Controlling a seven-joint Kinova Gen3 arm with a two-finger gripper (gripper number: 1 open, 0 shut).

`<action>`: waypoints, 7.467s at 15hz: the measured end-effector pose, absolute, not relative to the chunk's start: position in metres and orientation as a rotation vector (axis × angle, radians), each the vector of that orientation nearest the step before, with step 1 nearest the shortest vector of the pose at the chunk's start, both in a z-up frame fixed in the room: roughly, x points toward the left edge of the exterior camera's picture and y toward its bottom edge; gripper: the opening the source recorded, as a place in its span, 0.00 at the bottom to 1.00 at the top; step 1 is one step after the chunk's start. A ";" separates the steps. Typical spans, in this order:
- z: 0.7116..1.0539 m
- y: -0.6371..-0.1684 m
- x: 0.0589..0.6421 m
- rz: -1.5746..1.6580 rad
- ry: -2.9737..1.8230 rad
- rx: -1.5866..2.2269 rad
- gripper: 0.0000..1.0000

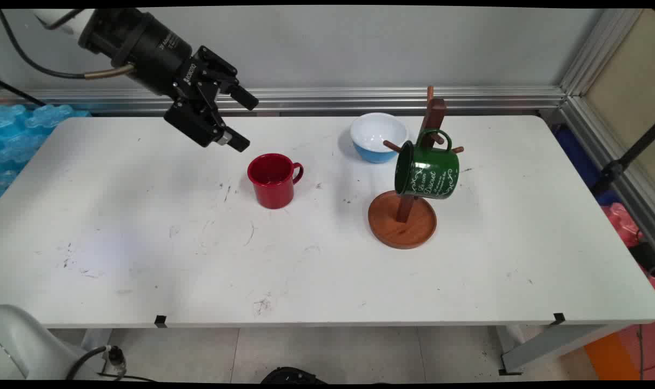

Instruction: Pick up the green mug from the rack, then place the picked object on the table

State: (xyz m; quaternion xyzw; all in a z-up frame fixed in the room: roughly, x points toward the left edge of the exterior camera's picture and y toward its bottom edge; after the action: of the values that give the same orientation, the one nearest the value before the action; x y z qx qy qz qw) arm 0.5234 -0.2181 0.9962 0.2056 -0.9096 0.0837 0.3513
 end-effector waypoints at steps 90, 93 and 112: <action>0.910 -0.267 0.311 -0.115 -1.913 1.013 0.00; 0.914 -0.257 0.310 -0.137 -1.918 1.002 0.00; 0.942 -0.212 0.344 -0.115 -2.057 0.995 0.00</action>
State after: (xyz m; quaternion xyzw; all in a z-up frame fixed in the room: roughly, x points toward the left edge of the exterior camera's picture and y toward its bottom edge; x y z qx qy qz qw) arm 0.3439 -0.2118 0.9423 0.3959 -0.8185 -0.0458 0.4139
